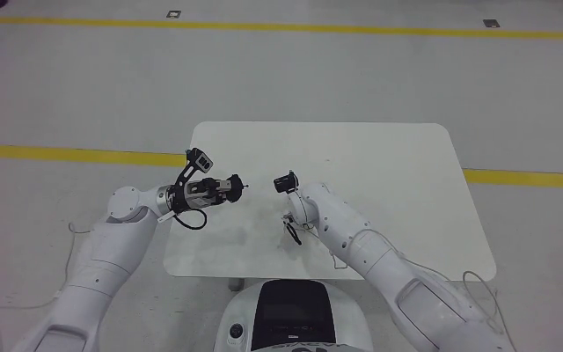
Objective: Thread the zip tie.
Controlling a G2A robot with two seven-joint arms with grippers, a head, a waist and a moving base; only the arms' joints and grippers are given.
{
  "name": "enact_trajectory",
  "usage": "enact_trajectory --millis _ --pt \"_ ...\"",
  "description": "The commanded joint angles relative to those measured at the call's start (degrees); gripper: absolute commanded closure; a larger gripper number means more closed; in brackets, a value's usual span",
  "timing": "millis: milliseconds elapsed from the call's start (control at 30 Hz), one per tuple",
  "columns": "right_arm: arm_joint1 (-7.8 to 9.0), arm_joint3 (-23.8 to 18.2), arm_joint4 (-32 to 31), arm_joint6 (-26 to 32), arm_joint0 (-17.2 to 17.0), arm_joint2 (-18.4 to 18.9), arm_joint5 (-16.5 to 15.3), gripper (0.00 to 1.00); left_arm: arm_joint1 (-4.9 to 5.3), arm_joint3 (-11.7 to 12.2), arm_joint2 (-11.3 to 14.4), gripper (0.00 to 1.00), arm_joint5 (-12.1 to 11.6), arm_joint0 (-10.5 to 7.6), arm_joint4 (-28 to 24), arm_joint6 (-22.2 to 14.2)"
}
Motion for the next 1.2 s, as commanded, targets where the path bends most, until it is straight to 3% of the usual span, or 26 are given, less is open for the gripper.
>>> enact_trajectory --millis 0,567,767,900,1167 --pt "-0.09 0.18 -0.02 0.03 0.06 0.06 -0.08 0.91 0.00 0.00 0.00 1.00 0.00 0.00 0.00 0.00" --pt "-0.46 0.65 -0.95 0.56 -0.55 0.87 -0.88 0.88 0.00 0.00 0.00 1.00 0.00 0.00 0.00 0.00" --pt "-0.79 1.48 -1.27 0.95 -0.32 0.77 -1.10 1.00 0.00 0.00 0.00 1.00 0.00 0.00 0.00 0.00" --pt "-0.97 1.59 -1.48 1.05 -0.04 0.87 -1.18 1.00 0.00 0.00 0.00 1.00 0.00 0.00 0.00 0.00" --pt "0.05 -2.98 -2.05 3.00 -0.63 3.86 -2.89 1.00 0.00 0.00 0.00 1.00 0.00 0.00 0.00 0.00"
